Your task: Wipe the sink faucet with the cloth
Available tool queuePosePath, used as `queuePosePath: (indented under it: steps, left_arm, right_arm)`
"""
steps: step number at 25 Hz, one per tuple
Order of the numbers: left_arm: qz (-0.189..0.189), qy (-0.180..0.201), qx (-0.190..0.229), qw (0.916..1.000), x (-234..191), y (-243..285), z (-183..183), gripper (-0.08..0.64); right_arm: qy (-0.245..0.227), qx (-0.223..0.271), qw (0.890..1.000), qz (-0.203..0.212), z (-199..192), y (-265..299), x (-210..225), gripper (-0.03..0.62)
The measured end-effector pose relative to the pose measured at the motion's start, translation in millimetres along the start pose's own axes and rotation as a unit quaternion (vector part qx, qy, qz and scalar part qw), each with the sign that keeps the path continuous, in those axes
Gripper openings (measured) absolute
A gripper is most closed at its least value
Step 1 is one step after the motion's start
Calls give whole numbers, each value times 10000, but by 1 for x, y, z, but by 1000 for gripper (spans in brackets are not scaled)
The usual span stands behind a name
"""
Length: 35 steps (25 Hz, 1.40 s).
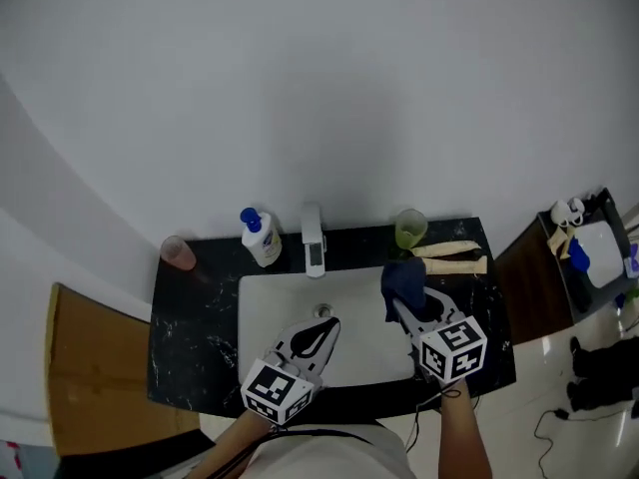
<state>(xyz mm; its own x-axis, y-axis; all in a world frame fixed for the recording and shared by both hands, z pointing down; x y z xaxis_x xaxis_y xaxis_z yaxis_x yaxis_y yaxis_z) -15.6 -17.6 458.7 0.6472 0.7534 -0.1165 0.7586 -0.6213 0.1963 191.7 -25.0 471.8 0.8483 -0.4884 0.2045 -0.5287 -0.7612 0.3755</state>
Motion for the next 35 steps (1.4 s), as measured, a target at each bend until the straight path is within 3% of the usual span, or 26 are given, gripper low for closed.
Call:
queuePosePath:
  steps: [4, 8, 11, 15, 17, 22, 26, 28, 31, 35]
  left_arm:
    - [770, -93, 161, 9969, -45, -34, 6, 2]
    - [1328, -203, 251, 9906, -73, -65, 6, 2]
    - [1571, -276, 250, 9869, -84, -76, 2, 2]
    - [1664, -322, 235, 9852, -88, -76, 2, 2]
    - [1647, -321, 276, 9854, -88, -74, 6, 2]
    - [1587, -305, 362, 9862, -84, -67, 15, 2]
    - [1536, -333, 338, 9870, -81, -61, 15, 2]
    - [1535, -334, 319, 9871, -81, -61, 13, 2]
    - [1528, -334, 311, 9872, -79, -61, 12, 2]
    - [1565, -321, 289, 9867, -76, -58, 21, 2]
  right_arm:
    - [-623, 66, 9938, 919, 64, 69, -20, 126]
    - [-1300, -71, 9822, 1351, 107, 123, -36, 126]
    - [-1705, -509, 9710, 1595, 119, 158, -44, 126]
    - [-2335, -1346, 9493, 1618, 117, 191, -40, 126]
    - [-2362, -1532, 9455, 1636, 121, 202, -32, 126]
    - [-1817, -1631, 9570, 1567, 137, 225, 1, 126]
    - [-1925, -1506, 9636, 1086, 149, 222, 19, 126]
    - [-1852, -1265, 9637, 1448, 153, 206, 10, 126]
    - [-1895, -1279, 9437, 2389, 150, 188, -18, 126]
    - [-2431, -1871, 9167, 2560, 132, 201, -29, 126]
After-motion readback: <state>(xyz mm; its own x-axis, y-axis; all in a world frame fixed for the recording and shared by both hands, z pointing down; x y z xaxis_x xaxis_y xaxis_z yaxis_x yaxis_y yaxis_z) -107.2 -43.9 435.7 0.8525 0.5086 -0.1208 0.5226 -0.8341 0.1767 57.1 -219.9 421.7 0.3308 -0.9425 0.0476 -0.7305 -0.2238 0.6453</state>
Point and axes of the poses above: the fingertips, and each gripper's own axes: y forward along the fingers, x to its right, z out of its top, the point moved 7 cm from there along -y, backward along the fingers, and after that the axes turned 9 degrees about z, right-handed, at the moved point
